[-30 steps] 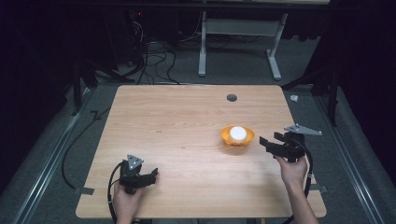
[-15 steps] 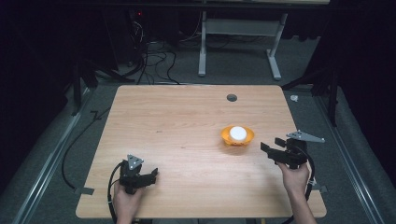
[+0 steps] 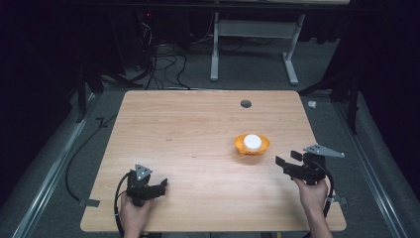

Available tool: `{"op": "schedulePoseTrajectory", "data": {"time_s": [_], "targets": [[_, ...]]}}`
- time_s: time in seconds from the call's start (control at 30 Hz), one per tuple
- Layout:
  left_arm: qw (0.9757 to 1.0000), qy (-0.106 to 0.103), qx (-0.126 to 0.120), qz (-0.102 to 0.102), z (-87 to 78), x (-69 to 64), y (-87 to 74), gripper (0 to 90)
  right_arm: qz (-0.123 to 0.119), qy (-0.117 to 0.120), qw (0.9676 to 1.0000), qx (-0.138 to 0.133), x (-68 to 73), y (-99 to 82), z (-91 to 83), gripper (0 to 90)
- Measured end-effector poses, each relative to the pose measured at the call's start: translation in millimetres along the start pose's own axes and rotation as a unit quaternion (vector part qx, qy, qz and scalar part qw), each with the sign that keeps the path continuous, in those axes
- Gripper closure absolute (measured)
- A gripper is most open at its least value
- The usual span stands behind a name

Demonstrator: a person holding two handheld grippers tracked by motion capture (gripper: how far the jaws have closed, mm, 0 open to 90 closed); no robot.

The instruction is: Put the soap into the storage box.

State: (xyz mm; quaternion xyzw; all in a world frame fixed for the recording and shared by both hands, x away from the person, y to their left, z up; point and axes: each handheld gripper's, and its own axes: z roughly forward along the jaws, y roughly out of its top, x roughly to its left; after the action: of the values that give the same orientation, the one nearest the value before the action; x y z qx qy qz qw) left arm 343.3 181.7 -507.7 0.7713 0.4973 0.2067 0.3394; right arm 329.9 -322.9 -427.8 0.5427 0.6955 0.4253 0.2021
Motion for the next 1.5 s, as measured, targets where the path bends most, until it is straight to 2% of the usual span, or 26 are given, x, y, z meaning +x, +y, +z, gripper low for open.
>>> {"op": "schedulePoseTrajectory", "data": {"time_s": [0.33,0.83,1.3,1.5], "targets": [[1.0,0.0,0.0,0.0,0.0,0.0,0.0,16.7,-0.004,0.006,1.0,-0.003,6.2,-8.1,-4.4,30.1],[1.0,0.0,0.0,0.0,0.0,0.0,0.0,16.7,0.013,0.005,0.9999,0.006,4.5,-28.6,-5.8,30.2],[1.0,0.0,0.0,0.0,0.0,0.0,0.0,16.7,0.014,0.011,0.9998,0.011,7.9,-42.5,-1.3,30.2],[1.0,0.0,0.0,0.0,0.0,-0.1,0.0,16.7,0.021,0.013,0.9996,0.016,8.6,-49.3,-0.1,30.2]]}}
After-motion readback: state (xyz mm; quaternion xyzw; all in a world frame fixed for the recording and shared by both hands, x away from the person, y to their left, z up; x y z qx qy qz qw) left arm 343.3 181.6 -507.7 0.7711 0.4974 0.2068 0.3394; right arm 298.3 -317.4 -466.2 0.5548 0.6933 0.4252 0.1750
